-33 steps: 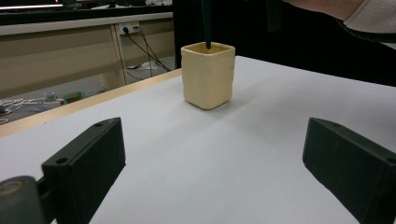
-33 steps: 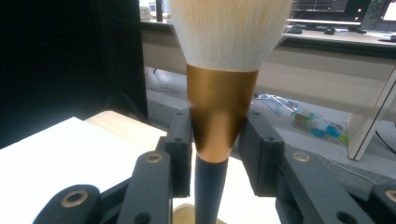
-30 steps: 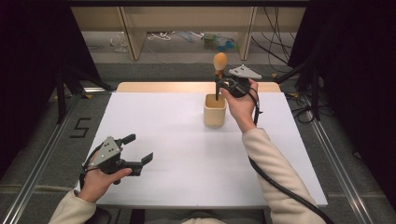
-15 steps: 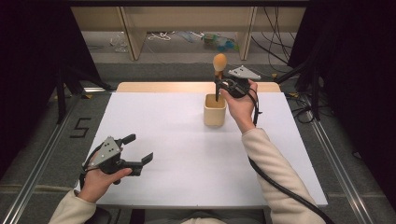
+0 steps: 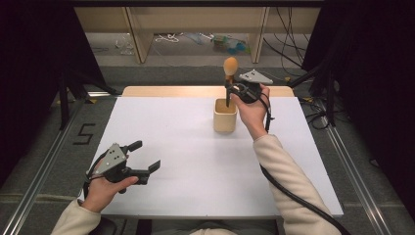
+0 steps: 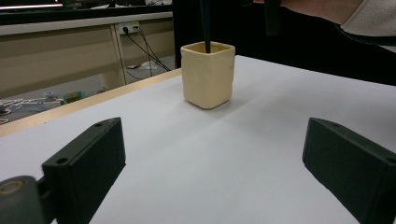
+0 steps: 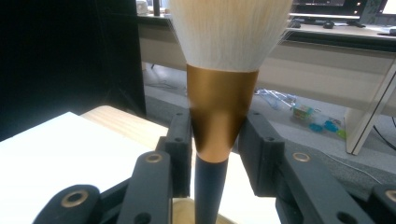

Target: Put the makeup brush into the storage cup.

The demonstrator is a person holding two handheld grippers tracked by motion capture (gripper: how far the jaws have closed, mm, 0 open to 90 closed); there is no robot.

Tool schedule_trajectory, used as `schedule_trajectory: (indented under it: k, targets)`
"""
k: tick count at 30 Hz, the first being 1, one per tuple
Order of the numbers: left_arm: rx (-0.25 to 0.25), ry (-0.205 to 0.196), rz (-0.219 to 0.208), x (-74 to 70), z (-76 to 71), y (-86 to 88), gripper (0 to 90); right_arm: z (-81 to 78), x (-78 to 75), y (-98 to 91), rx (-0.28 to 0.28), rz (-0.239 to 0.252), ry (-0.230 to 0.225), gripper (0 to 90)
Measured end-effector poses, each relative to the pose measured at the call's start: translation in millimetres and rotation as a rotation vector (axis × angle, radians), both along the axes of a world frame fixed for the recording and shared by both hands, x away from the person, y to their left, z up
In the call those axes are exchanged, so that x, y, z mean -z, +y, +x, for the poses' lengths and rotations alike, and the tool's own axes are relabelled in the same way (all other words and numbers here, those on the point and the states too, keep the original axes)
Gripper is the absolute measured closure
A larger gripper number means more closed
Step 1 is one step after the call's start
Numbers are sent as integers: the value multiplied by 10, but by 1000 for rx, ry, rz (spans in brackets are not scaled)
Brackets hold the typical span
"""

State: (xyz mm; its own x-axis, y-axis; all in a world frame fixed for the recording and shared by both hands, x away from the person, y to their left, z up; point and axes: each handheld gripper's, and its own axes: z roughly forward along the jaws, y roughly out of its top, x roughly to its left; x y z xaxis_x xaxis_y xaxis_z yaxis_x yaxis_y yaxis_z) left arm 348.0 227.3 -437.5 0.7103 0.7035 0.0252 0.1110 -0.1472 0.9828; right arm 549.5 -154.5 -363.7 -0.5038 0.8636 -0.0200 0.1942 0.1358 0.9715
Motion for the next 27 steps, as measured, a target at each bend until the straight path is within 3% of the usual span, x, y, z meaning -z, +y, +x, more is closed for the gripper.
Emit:
schedule_trajectory:
  k: [27]
  targets:
    - [1,0,0,0,-1,1,56,22,70,23,2,-12,8,668]
